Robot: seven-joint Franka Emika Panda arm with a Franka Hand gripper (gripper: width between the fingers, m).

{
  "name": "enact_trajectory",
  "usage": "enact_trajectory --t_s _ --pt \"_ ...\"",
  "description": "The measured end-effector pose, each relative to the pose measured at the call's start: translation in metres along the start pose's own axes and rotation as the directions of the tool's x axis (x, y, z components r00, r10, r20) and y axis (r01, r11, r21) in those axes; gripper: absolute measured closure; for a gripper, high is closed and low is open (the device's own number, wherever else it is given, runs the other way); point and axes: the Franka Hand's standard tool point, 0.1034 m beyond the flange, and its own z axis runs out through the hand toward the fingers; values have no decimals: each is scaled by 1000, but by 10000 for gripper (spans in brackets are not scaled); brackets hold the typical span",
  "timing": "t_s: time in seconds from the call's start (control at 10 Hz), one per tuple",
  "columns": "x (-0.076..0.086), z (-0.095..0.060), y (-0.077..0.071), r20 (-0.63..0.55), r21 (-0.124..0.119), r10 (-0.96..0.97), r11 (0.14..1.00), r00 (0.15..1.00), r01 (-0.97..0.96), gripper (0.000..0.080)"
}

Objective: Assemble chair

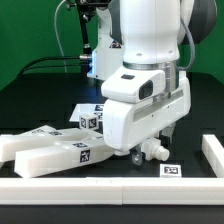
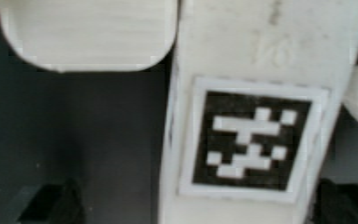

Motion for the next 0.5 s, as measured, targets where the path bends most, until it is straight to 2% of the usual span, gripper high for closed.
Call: enact_trajectory --t_s 0.1,0.4,0.5 --pt "0 0 0 0 0 0 1000 1000 0 150" --pt "0 0 0 1 1 0 1000 1000 0 509" --pt "0 0 0 1 1 0 1000 1000 0 509"
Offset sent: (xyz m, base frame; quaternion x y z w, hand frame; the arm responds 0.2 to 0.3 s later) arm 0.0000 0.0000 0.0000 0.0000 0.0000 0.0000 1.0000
